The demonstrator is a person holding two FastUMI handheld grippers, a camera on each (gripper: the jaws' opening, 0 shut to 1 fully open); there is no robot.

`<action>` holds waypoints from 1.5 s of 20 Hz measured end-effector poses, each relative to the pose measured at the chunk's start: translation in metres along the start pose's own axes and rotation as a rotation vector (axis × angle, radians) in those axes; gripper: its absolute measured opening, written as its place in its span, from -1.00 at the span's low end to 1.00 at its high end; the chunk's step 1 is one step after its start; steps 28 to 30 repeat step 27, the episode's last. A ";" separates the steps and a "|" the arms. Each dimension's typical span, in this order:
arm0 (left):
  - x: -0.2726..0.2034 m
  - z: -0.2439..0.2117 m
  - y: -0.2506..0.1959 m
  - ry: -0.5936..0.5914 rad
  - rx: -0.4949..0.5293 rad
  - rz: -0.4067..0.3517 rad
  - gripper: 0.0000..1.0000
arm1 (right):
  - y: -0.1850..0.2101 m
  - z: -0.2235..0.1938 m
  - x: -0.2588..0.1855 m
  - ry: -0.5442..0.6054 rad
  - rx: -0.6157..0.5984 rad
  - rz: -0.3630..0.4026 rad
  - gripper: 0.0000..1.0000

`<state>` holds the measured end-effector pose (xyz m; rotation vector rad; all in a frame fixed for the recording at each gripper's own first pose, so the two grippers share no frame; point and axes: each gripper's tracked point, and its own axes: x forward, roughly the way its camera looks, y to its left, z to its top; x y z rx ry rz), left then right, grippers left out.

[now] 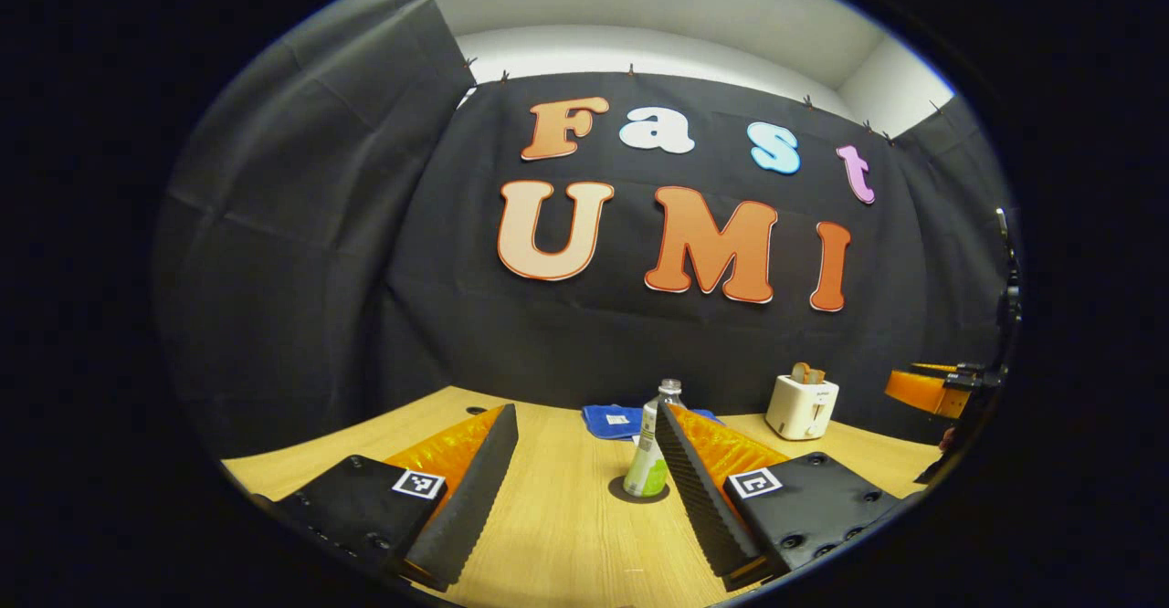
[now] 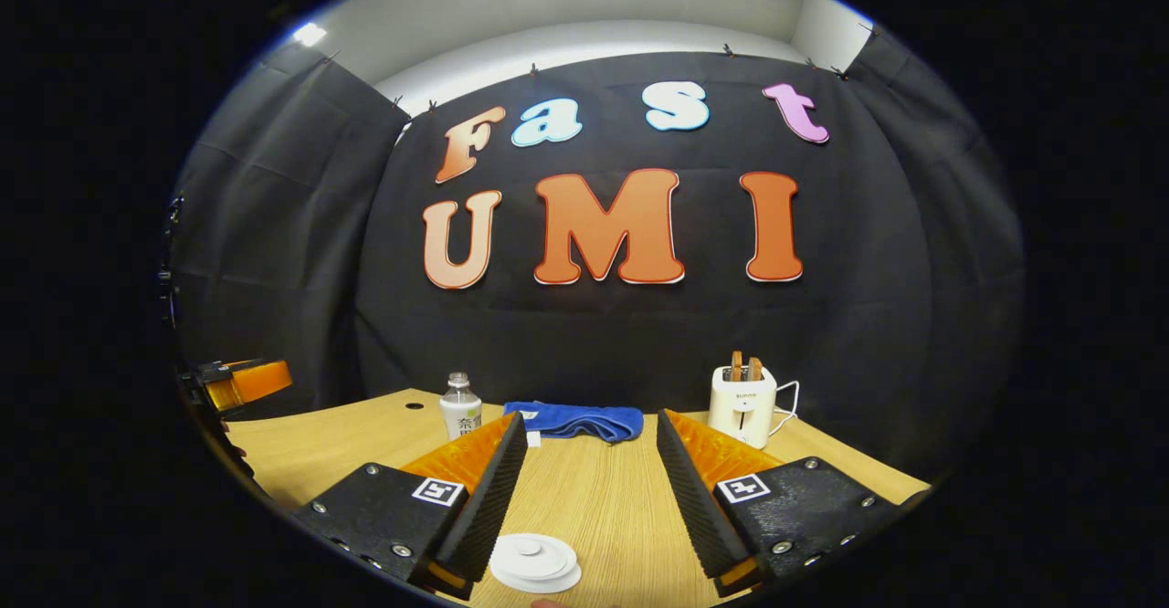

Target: Open the teacup lid with one hand, grasp the water bottle and pour water into the teacup with the other hand; after pouring, place the water bottle on the coaster and then close the teacup lid.

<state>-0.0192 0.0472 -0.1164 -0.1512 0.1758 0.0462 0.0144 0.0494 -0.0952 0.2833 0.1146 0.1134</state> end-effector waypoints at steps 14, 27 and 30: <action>-0.010 0.047 -0.036 -0.140 0.184 0.057 0.94 | 0.011 0.032 -0.004 -0.070 -0.054 0.002 0.71; 0.002 0.034 -0.029 -0.114 0.058 0.096 0.90 | 0.009 0.029 -0.005 -0.071 -0.075 -0.006 0.71; 0.002 0.034 -0.029 -0.114 0.058 0.096 0.90 | 0.009 0.029 -0.005 -0.071 -0.075 -0.006 0.71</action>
